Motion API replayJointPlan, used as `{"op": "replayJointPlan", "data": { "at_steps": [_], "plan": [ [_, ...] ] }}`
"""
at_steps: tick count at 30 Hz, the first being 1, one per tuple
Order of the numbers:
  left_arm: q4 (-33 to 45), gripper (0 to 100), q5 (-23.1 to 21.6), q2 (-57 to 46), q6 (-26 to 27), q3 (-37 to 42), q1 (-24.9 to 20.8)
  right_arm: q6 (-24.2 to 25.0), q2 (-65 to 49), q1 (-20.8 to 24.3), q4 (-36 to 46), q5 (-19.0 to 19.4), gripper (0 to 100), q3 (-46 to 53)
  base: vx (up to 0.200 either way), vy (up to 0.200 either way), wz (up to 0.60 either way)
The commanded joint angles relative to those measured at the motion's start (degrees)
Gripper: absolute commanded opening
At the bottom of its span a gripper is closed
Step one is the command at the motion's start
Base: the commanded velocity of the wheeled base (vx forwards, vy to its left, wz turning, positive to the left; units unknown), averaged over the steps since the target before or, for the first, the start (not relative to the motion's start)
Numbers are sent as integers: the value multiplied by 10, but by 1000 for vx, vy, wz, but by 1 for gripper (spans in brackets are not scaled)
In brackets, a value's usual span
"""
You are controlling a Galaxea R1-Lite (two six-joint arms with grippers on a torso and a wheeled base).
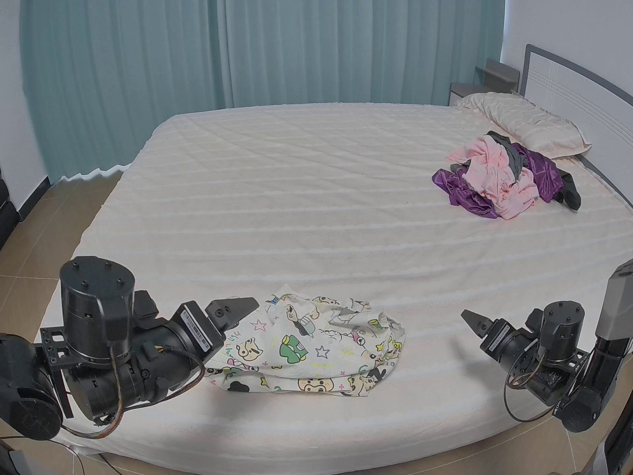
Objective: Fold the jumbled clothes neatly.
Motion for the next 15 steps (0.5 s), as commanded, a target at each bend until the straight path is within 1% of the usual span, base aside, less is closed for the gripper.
{"op": "replayJointPlan", "data": {
  "at_steps": [1,2,3,4,5,10,12,13,15],
  "plan": [
    [-1,100,-20,-16,-19,3,29,-27,-1,19,-7,2,100,-33,0,0,0],
    [-1,100,-20,-16,-19,3,29,-27,-1,19,-7,2,100,-33,0,0,0],
    [-1,100,-38,-16,-30,4,41,-45,3,34,11,4,100,-57,0,0,0],
    [-1,100,-40,-16,-30,5,42,-47,3,38,14,4,100,-61,0,0,0],
    [-1,100,-51,-18,-33,10,55,-51,0,51,39,4,100,-85,0,0,0],
    [-2,100,-72,-20,-33,17,83,-54,-3,73,122,11,100,-171,0,200,0],
    [-2,100,-80,-19,-33,17,95,-58,-4,76,167,28,100,-220,0,200,0],
    [-2,100,-81,-19,-33,17,97,-59,-4,76,173,32,100,-227,0,200,0],
    [-1,100,-87,-17,-34,19,103,-61,-12,91,206,60,100,-260,0,200,0]
  ]
}}
